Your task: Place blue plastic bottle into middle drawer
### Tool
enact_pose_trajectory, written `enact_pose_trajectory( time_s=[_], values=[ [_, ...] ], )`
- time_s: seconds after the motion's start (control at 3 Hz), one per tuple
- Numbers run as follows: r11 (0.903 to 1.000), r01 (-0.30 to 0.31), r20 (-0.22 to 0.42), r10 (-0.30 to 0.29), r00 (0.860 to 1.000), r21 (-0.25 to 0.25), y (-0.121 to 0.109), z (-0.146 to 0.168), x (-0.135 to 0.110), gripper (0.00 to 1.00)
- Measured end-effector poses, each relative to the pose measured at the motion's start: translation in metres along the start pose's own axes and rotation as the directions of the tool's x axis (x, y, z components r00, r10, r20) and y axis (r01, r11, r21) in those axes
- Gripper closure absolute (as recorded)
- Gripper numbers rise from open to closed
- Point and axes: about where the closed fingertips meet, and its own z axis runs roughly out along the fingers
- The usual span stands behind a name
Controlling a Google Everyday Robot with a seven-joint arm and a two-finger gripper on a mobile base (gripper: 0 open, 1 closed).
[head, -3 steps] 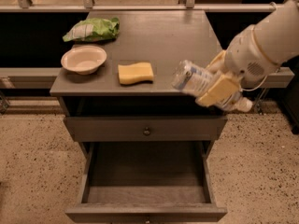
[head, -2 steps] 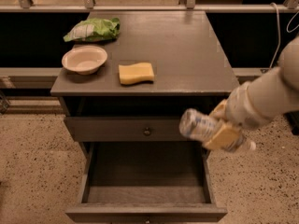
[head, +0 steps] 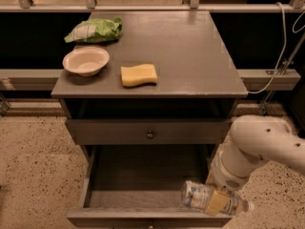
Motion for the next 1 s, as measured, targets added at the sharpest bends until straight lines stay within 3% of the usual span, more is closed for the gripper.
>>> enact_pose_trajectory(
  time_s=[0.33, 0.67, 1.0],
  values=[
    [0.9995, 0.0, -0.027, -0.001, 1.0, -0.031, 0.007, 0.016, 0.007, 1.0],
    [0.9995, 0.0, -0.027, -0.001, 1.0, -0.031, 0.007, 0.016, 0.007, 1.0],
    [0.9983, 0.05, -0.008, -0.05, 0.999, 0.029, -0.004, 0.019, -0.023, 1.0]
  ],
)
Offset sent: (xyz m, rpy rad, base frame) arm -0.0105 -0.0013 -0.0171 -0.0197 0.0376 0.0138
